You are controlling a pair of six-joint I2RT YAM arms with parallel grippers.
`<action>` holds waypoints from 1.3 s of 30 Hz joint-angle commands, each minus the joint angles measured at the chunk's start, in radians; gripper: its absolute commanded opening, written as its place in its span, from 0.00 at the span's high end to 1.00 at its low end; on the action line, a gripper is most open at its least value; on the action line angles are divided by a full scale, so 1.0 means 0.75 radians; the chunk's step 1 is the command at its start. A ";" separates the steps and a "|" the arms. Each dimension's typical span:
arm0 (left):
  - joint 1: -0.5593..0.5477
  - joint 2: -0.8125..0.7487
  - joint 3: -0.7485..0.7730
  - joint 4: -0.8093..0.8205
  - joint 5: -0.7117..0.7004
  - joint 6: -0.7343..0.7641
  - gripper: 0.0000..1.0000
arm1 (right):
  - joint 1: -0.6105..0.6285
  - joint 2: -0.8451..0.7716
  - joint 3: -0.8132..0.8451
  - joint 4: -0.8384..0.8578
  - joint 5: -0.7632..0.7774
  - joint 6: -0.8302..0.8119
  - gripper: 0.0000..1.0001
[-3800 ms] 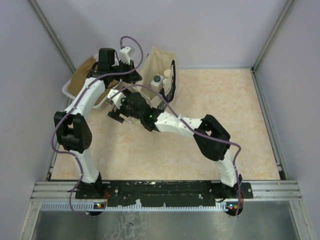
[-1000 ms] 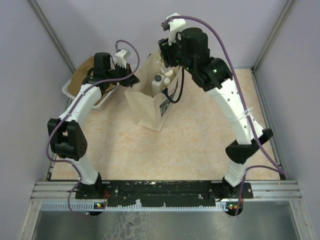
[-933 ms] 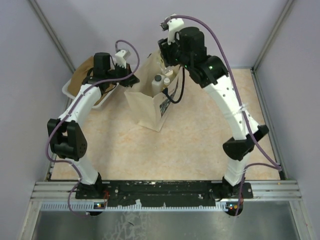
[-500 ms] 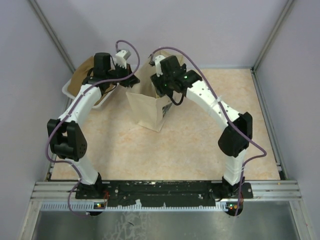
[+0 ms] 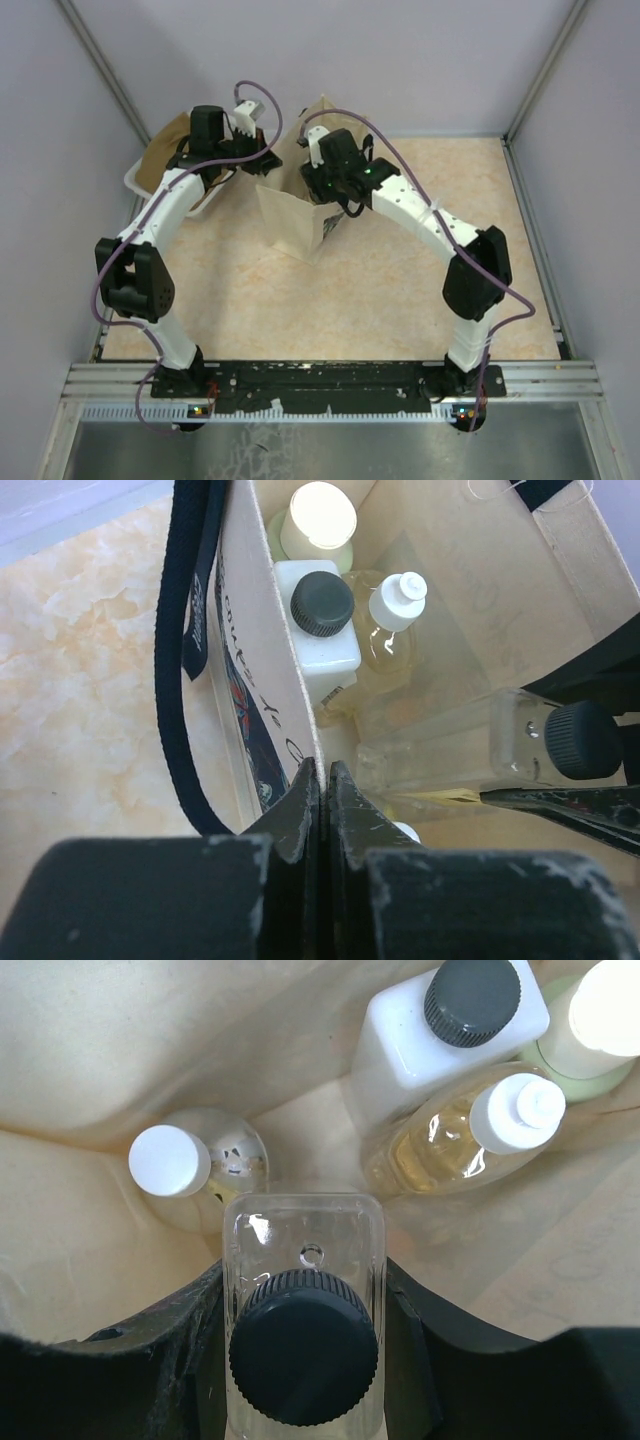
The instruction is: Place the personal care products into the canvas bag
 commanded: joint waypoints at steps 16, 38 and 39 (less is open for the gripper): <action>0.000 -0.035 0.035 0.041 0.032 0.017 1.00 | 0.049 0.285 0.265 0.138 -0.004 -0.013 1.00; 0.000 -0.039 0.118 -0.009 -0.001 0.031 0.86 | 0.048 -0.290 -0.022 0.230 0.311 -0.026 0.01; 0.000 -0.040 0.131 -0.013 0.000 0.033 0.74 | 0.036 -0.341 -0.055 0.235 0.319 -0.016 0.01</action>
